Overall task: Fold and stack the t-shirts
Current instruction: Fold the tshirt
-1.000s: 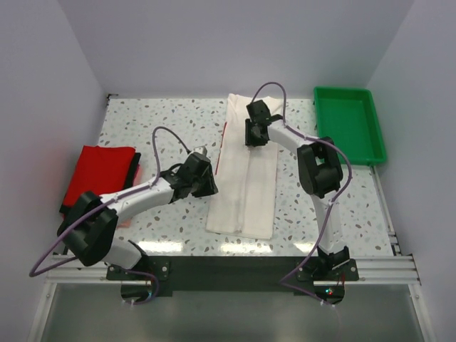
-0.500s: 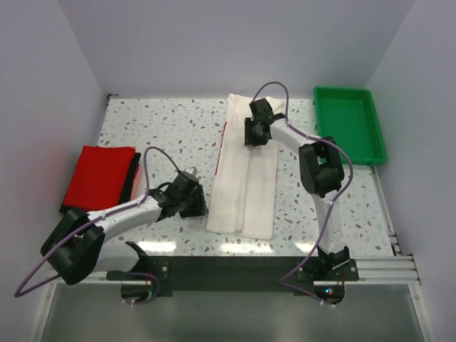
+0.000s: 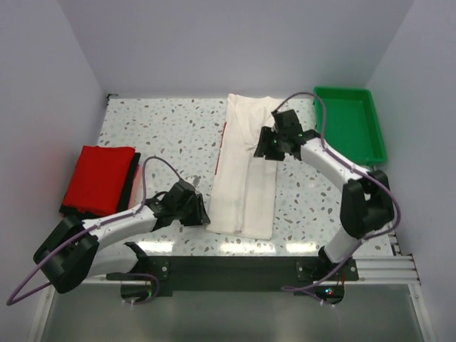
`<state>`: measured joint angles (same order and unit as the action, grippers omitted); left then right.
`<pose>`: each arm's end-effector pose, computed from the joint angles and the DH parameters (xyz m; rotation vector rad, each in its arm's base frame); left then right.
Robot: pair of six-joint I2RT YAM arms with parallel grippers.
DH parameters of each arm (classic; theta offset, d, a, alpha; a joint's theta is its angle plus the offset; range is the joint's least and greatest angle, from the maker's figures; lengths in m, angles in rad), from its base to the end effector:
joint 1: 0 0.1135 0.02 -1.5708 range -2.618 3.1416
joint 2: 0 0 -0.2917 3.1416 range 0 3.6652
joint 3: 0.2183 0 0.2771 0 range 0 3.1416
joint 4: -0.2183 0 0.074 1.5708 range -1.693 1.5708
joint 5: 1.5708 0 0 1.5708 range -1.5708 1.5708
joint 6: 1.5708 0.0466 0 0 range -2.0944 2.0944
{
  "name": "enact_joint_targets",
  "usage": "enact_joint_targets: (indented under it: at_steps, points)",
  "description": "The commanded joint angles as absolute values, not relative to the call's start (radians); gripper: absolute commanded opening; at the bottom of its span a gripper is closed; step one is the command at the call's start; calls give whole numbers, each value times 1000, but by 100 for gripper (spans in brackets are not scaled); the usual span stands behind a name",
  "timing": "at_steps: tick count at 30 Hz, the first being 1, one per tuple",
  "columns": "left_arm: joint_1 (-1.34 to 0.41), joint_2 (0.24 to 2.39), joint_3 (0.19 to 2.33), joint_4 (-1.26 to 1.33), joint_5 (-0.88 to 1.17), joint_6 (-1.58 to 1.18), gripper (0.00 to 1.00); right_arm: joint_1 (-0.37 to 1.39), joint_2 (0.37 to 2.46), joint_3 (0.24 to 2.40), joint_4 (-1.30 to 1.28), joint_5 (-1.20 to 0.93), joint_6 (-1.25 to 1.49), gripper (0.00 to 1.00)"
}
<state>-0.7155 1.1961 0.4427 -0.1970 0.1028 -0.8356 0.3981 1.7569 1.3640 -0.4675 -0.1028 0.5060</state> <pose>0.1641 -0.1490 0.1457 -0.1168 2.6802 -0.7005 0.3902 0.1693 0.2608 0.0871 2.4951 0.5200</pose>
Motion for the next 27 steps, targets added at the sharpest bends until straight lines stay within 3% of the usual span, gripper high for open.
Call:
enact_joint_targets:
  at_steps: [1, 8, 13, 24, 27]
  points:
    - [-736, 1195, 399, -213, 129, -868, 39, 399, 1582, 1111, -419, -178, 653, 50]
    - [-788, 1213, 377, -258, 121, -959, 36, 440, 1165, 599, -434, -210, 768, 49]
    - [-824, 1200, 357, -267, 107, -995, 31, 457, 933, 500, -592, -239, 801, 48]
    - [-882, 1154, 344, -302, 87, -1048, 4, 463, 853, 354, -624, -316, 816, 46]
    - [-891, 1135, 345, -317, 66, -1055, 2, 463, 850, 337, -601, -324, 827, 46]
